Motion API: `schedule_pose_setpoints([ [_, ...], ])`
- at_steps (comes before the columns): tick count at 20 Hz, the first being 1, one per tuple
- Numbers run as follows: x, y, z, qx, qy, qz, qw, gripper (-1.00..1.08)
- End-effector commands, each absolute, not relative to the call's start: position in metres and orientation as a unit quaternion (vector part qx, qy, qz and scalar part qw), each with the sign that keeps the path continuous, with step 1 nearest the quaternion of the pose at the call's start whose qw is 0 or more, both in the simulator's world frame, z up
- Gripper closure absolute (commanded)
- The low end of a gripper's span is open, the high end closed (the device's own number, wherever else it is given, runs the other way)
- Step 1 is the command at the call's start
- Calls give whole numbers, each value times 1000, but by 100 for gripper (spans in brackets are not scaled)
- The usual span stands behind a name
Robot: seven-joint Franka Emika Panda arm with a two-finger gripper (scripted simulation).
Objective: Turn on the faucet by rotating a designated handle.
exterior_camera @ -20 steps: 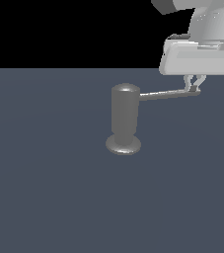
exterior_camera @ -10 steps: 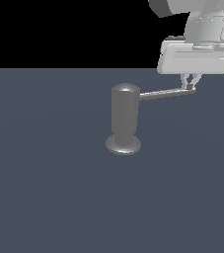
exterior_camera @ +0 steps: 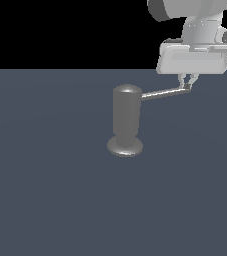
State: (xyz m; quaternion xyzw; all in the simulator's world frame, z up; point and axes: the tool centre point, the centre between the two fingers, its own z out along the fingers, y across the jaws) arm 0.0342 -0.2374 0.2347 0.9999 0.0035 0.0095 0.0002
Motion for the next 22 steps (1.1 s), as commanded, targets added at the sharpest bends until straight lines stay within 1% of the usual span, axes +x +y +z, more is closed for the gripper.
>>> schedule_pose_setpoints([
  [1,46,-229,229,1000,9,8,-1,108],
  [22,100,-228,224,1000,2,4,0,108],
])
